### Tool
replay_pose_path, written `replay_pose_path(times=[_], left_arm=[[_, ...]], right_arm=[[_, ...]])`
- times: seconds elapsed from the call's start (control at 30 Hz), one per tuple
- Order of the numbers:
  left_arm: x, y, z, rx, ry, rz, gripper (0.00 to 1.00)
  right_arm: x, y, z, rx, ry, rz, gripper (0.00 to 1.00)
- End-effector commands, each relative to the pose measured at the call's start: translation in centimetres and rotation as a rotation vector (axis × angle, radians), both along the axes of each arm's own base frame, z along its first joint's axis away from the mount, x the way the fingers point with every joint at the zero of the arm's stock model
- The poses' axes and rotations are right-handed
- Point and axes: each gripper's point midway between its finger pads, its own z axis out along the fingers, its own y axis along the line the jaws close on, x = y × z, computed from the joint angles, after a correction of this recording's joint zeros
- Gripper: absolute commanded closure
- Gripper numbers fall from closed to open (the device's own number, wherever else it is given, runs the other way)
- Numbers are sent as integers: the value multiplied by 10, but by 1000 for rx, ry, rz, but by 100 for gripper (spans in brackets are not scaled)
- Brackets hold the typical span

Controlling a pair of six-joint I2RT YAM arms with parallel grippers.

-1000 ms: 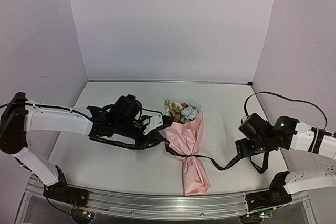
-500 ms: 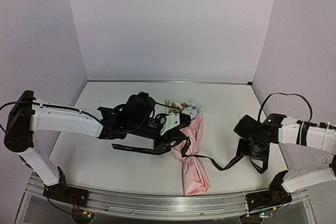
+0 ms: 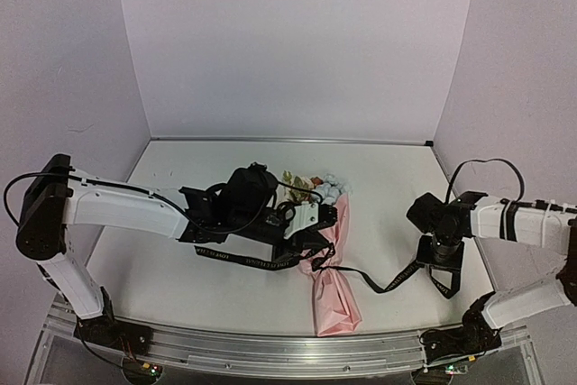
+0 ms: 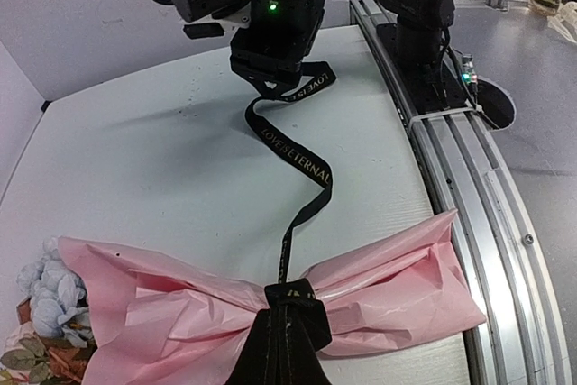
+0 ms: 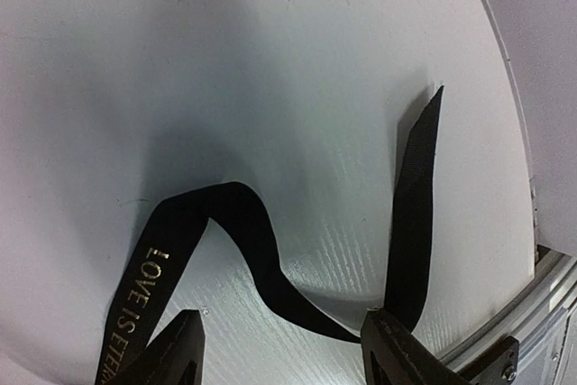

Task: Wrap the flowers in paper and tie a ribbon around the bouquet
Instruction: Cross the half-tied ribbon over the folded bouquet.

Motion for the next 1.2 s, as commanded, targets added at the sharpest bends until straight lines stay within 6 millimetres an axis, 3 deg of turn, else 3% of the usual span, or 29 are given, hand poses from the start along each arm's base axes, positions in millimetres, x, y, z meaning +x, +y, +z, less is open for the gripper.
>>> replay_pose_path(times=[0.0,0.33,0.43,0.53,0.67,0.83,0.97,1.17], left_arm=[[0,-19,26,-76,-47,-40,100],[-1,-43,29,-101,-81,-93,100],[-5,-53,29,-105,-88,-115,100],[-9,-62,26,-105,-88,-139,100],[-17,-74,15,-91,-86,-170,100],[-22,-95,-12,-52,-46,-206,100],[-25,-105,-52,26,6,-228,100],[-41,-86,-107,220,119,-281,100]], right_arm=[[2,7,-15,39,87,57,41],[1,-4,-37,22,180,15,54],[2,-4,-39,42,200,13,72],[6,1,-36,74,198,26,98],[16,9,-10,113,171,66,100],[21,25,30,191,176,91,100],[18,36,41,259,182,89,100],[15,49,49,335,188,80,100]])
